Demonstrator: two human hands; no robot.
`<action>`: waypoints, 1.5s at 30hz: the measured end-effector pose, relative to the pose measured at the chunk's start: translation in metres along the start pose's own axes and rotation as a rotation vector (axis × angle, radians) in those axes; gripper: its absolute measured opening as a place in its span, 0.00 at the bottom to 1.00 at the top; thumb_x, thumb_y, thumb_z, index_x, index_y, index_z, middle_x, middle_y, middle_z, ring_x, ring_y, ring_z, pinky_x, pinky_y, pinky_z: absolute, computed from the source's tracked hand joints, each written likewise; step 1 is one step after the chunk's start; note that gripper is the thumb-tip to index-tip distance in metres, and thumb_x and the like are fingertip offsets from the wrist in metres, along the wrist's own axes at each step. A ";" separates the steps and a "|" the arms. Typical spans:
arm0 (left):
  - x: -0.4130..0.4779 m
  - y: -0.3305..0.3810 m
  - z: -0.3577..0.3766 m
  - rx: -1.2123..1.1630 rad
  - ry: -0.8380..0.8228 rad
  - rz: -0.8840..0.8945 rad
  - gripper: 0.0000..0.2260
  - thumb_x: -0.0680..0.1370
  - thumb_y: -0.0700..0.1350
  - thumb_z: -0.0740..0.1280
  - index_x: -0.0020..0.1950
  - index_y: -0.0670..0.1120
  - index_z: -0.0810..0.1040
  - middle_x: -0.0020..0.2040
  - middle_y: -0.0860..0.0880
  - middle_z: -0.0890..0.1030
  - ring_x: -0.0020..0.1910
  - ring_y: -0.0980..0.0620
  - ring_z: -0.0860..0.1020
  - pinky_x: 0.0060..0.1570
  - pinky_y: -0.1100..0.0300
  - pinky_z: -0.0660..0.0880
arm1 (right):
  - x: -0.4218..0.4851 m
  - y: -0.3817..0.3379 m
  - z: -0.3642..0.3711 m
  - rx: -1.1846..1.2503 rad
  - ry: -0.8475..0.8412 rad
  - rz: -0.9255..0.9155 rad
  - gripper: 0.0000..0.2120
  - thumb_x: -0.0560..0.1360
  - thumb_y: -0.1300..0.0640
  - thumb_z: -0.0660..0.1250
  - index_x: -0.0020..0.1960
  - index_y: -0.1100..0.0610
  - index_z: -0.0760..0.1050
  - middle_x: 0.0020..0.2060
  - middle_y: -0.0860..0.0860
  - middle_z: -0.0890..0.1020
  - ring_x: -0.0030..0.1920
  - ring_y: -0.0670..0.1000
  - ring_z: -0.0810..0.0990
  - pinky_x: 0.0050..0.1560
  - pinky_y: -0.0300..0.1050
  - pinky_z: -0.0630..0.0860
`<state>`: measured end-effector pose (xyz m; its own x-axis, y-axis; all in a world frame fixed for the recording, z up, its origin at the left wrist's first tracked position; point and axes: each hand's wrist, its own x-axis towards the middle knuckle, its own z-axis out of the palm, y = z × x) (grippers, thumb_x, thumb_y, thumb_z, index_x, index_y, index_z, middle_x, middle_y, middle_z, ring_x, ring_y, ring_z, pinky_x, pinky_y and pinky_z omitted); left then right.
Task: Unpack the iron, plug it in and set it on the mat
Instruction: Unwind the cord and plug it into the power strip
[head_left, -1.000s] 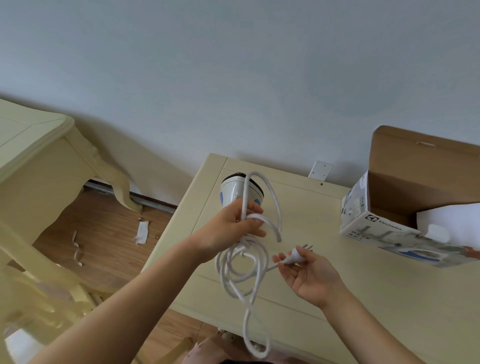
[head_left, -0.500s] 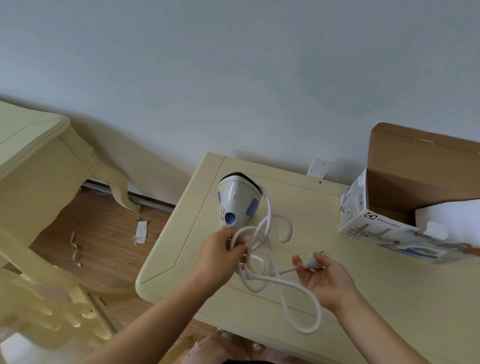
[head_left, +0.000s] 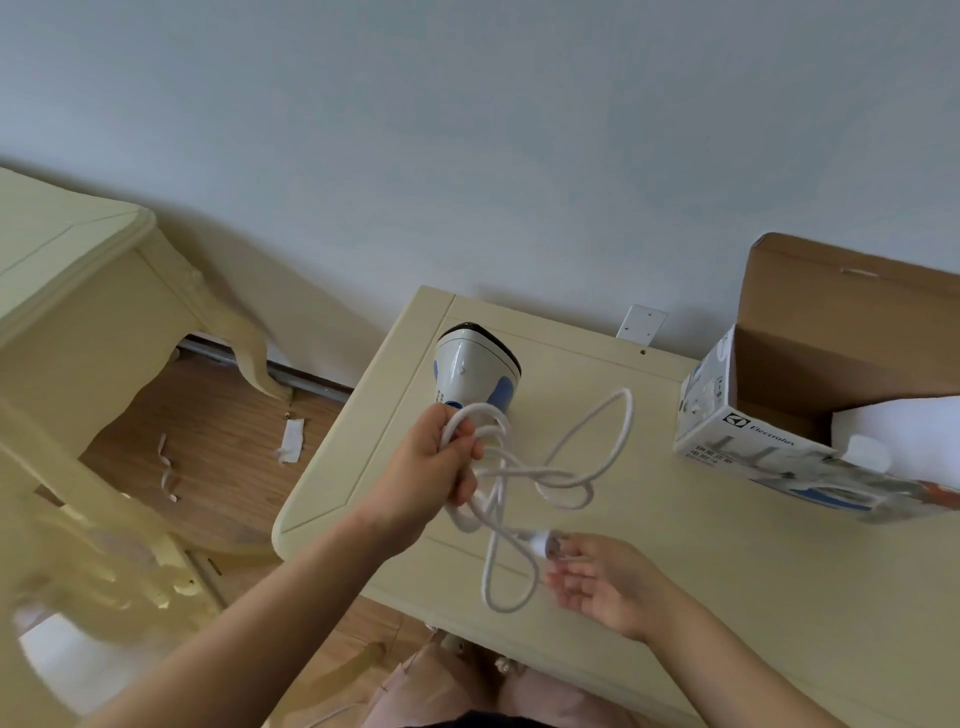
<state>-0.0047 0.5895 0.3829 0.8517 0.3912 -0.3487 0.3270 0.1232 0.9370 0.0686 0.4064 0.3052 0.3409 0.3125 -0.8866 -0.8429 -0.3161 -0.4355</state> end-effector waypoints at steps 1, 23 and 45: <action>0.000 0.001 0.002 -0.035 0.001 -0.004 0.06 0.80 0.33 0.53 0.49 0.40 0.68 0.36 0.46 0.72 0.22 0.57 0.67 0.24 0.65 0.65 | -0.005 -0.004 0.003 -0.080 0.005 -0.052 0.03 0.76 0.65 0.61 0.45 0.60 0.73 0.40 0.57 0.73 0.39 0.53 0.74 0.40 0.46 0.72; -0.047 -0.033 0.010 -0.022 0.472 -0.160 0.06 0.80 0.35 0.57 0.50 0.44 0.71 0.38 0.45 0.77 0.31 0.51 0.76 0.41 0.52 0.80 | -0.006 -0.054 -0.003 -0.768 -0.032 -0.804 0.10 0.76 0.62 0.63 0.36 0.61 0.75 0.31 0.54 0.77 0.34 0.51 0.75 0.35 0.40 0.72; -0.050 -0.060 0.011 0.588 0.348 -0.145 0.27 0.75 0.42 0.65 0.73 0.50 0.60 0.72 0.49 0.65 0.71 0.48 0.63 0.68 0.53 0.64 | -0.080 -0.086 -0.011 -0.254 -0.130 -0.975 0.17 0.74 0.55 0.65 0.27 0.53 0.80 0.22 0.46 0.77 0.28 0.44 0.73 0.39 0.39 0.72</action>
<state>-0.0627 0.5528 0.3443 0.6338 0.6900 -0.3496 0.6786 -0.2792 0.6794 0.1181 0.3990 0.4119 0.7720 0.6259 -0.1107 -0.1031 -0.0485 -0.9935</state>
